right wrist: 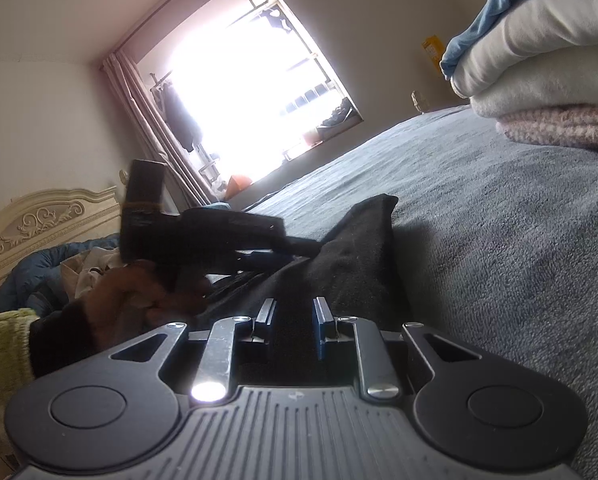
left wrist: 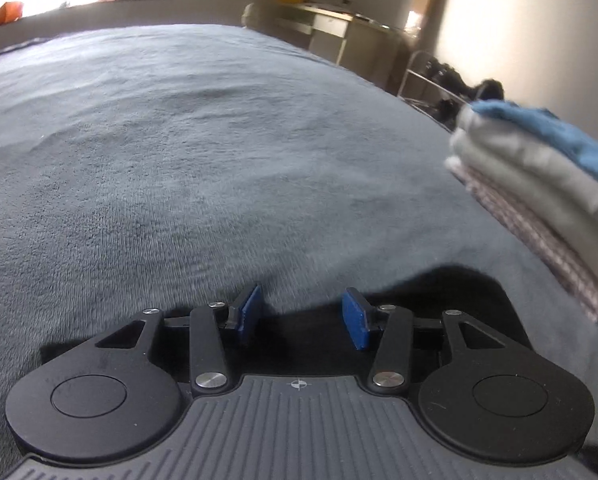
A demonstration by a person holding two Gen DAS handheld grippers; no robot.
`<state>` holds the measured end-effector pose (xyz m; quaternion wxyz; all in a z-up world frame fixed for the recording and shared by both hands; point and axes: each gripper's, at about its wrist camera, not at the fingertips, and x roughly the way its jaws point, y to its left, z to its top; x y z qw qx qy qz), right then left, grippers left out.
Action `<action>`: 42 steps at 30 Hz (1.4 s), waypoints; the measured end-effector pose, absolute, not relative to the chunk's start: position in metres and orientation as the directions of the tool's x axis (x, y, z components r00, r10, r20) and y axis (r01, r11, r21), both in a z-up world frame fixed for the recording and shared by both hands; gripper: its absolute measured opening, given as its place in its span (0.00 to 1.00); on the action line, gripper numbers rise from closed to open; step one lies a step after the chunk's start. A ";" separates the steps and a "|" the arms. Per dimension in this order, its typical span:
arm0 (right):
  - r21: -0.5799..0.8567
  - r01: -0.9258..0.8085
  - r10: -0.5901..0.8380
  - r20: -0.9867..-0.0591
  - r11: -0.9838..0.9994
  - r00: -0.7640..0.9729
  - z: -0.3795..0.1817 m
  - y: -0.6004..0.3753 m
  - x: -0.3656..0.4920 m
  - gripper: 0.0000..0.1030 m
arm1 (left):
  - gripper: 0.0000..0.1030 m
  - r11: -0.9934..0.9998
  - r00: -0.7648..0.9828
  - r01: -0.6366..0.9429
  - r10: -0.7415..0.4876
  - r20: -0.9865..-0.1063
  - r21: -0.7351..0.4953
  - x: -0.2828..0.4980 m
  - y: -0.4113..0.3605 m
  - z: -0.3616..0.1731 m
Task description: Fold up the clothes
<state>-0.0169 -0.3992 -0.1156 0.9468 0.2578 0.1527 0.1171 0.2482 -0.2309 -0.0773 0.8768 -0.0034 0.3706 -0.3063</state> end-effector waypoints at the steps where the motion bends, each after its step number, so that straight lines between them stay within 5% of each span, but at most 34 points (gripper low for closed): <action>1: 0.527 -0.144 0.302 -0.227 0.837 0.926 -0.116 -0.400 -0.017 0.19 | 0.43 0.801 0.539 0.550 -0.557 -0.631 -0.238 0.245 -0.232 -0.070; 8: 0.538 -0.143 0.306 -0.227 0.831 0.925 -0.117 -0.400 -0.016 0.19 | 0.46 0.647 0.448 0.738 -0.681 -0.580 -0.190 0.203 -0.263 -0.042; 12: 0.538 -0.142 0.305 -0.227 0.831 0.925 -0.117 -0.400 -0.016 0.19 | 0.47 0.629 0.466 0.777 -0.605 -0.645 -0.028 0.195 -0.300 -0.066; 20: 0.567 -0.151 0.321 -0.212 0.809 0.923 -0.120 -0.406 -0.015 0.19 | 0.50 0.719 0.529 0.695 -0.533 -0.660 -0.023 0.237 -0.325 -0.072; 29: 0.595 -0.176 0.318 -0.142 0.784 0.938 -0.121 -0.412 -0.023 0.23 | 0.53 0.830 0.655 0.549 -0.497 -0.569 -0.094 0.194 -0.236 -0.005; 35: 0.643 -0.107 0.152 -0.014 0.758 0.988 -0.102 -0.442 -0.063 0.27 | 0.60 0.839 0.608 0.515 -0.500 -0.617 -0.173 0.118 -0.161 -0.003; 39: 0.696 0.013 0.076 -0.097 0.718 0.992 -0.096 -0.466 -0.088 0.27 | 0.60 0.826 0.558 0.518 -0.525 -0.643 -0.224 0.079 -0.128 -0.026; 42: 0.600 0.050 0.082 -0.191 0.799 0.978 -0.086 -0.447 -0.100 0.27 | 0.60 0.827 0.578 0.521 -0.524 -0.625 -0.212 0.053 -0.118 -0.042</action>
